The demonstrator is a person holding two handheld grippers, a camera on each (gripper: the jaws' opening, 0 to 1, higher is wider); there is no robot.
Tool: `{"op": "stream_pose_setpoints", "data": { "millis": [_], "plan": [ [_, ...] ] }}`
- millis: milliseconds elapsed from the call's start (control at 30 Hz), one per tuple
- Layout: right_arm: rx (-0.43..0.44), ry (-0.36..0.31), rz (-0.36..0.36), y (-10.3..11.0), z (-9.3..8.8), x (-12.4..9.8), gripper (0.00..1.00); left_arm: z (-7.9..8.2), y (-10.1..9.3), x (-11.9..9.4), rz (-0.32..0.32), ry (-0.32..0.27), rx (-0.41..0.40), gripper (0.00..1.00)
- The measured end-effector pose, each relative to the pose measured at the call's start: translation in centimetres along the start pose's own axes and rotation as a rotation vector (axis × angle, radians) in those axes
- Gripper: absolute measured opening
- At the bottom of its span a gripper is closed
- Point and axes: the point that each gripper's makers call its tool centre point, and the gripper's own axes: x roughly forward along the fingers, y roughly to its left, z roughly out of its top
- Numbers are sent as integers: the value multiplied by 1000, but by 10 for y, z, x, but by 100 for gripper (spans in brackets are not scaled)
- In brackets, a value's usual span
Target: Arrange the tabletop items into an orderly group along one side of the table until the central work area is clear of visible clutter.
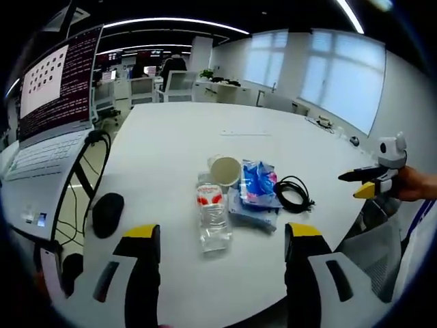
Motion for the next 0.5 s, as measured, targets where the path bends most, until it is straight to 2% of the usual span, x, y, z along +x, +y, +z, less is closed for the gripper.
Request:
{"op": "stream_pose_setpoints", "data": {
  "millis": [500],
  "plan": [
    [12, 3, -30, -1, -2, -9, 72, -11, 3, -4, 4, 8, -20, 75]
  ]
}}
